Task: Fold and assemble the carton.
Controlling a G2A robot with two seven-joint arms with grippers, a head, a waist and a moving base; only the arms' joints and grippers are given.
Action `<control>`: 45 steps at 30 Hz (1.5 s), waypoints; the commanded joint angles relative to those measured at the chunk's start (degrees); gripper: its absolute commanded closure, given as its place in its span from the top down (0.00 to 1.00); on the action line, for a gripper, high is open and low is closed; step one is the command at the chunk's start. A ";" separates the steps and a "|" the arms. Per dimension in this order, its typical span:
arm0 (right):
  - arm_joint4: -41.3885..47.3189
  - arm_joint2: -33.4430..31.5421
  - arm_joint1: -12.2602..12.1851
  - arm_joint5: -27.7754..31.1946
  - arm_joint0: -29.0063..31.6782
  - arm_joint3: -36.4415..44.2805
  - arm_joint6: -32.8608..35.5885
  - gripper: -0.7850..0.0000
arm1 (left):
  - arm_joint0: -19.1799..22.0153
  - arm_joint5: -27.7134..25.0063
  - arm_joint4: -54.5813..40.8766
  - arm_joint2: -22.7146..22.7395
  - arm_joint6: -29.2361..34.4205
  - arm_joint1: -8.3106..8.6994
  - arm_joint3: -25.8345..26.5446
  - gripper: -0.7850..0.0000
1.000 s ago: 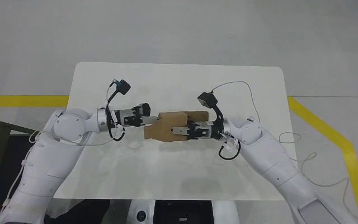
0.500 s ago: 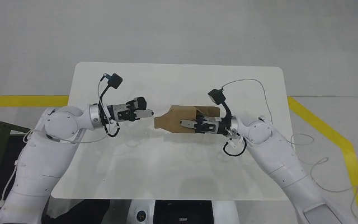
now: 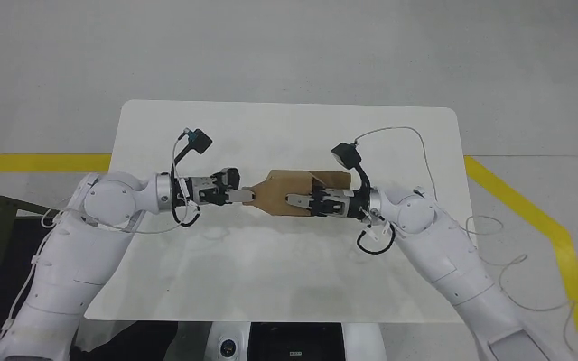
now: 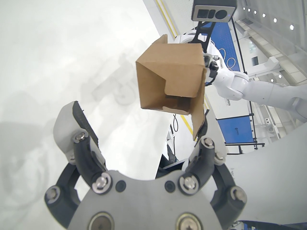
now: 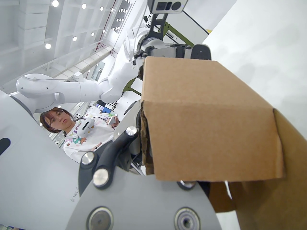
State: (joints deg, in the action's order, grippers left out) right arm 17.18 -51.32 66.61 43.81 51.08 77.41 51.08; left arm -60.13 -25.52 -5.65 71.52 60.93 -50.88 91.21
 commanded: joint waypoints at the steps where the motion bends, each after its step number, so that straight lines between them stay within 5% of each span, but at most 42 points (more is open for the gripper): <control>1: 0.49 0.25 0.12 0.37 -0.06 0.05 0.11 0.00 | -0.22 0.37 -0.08 -0.06 -0.45 -0.01 -0.41 1.00; 45: 6.59 5.03 3.39 4.32 -3.51 -2.19 1.64 0.00 | -0.63 1.12 -4.29 -1.80 -1.27 -0.44 -1.42 1.00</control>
State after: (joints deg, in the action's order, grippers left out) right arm 23.66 -46.39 69.93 48.09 47.63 75.27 52.66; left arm -60.84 -24.40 -9.81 69.83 59.72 -51.28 89.78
